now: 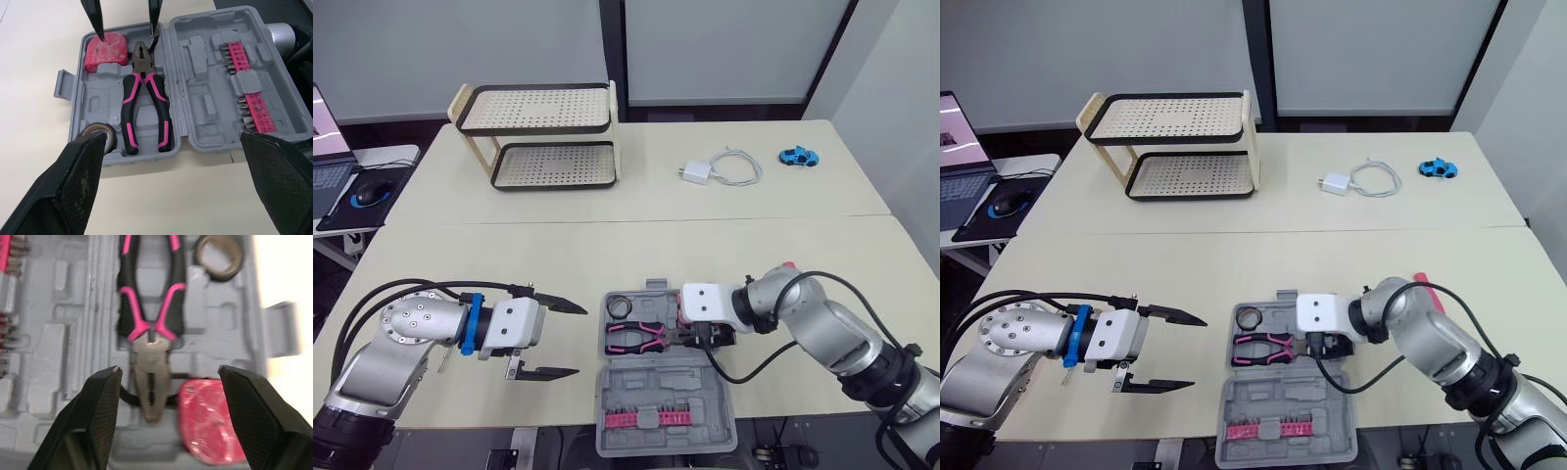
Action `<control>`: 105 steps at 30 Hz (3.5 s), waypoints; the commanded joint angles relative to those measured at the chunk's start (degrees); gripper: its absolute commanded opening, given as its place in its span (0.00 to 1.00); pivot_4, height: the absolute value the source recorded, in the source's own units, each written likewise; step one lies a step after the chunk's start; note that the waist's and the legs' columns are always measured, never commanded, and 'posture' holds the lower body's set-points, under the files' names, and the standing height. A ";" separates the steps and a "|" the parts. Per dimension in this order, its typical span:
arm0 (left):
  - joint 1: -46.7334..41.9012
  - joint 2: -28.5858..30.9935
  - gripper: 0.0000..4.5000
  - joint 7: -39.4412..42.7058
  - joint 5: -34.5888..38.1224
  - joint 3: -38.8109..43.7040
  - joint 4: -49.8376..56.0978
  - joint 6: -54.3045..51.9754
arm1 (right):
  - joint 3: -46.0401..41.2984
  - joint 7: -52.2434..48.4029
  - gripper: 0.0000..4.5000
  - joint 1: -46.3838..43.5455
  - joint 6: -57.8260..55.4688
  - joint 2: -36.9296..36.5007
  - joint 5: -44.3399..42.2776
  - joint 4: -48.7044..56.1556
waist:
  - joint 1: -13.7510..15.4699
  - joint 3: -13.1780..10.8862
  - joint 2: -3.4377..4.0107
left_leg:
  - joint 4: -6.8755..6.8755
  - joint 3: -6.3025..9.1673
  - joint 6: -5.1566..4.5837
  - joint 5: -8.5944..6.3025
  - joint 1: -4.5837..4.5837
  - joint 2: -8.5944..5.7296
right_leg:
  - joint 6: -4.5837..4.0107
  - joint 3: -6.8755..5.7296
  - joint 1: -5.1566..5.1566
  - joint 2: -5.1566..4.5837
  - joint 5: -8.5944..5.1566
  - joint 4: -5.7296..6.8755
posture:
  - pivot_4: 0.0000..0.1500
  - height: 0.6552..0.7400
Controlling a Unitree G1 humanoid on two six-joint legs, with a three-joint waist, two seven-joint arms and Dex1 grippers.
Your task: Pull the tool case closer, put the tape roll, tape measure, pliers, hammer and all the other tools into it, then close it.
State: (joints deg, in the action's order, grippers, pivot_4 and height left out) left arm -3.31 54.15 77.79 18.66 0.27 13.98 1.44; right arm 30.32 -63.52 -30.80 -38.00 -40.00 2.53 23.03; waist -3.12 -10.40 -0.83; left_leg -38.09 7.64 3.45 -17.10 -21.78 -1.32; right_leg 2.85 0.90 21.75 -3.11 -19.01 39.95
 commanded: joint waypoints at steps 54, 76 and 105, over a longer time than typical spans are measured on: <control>9.59 -2.06 1.00 -9.06 2.27 8.40 -3.10 -3.91 | -13.52 8.10 0.01 11.72 17.26 6.67 -6.85 0.86 | 0.23 0.11 0.03 | 0.05 0.02 -0.16 -0.09 0.25 0.02 | 0.00 0.04 -0.21 -0.03 0.00 -0.01 | 1.00 1.00; 9.89 12.58 1.00 -1.85 -0.57 27.67 -48.83 7.45 | -68.70 -13.60 0.52 53.13 30.89 -21.85 -15.38 -8.73 | 1.25 0.08 -0.03 | 0.25 -0.67 -0.25 -0.14 0.77 -0.06 | -0.04 0.09 -0.65 -0.01 -0.04 -0.18 | 1.00 1.00; 8.49 17.93 1.00 -0.62 -2.92 28.02 -66.77 10.96 | -67.77 -18.44 0.99 51.46 40.44 -29.06 -11.00 -26.32 | 0.46 0.07 -0.04 | 0.26 -1.03 -0.27 -0.17 0.89 0.04 | -0.04 0.17 -0.57 -0.04 -0.04 -0.08 | 1.00 1.00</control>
State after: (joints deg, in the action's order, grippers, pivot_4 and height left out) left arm 4.68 70.67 77.08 15.05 26.47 -53.98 12.19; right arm -36.79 -82.09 21.20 1.63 -68.19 -8.15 -3.11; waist -2.66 -10.34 -0.87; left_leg -37.83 6.60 3.17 -17.28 -20.89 -1.28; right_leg 2.82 1.07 21.18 -3.15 -19.05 39.86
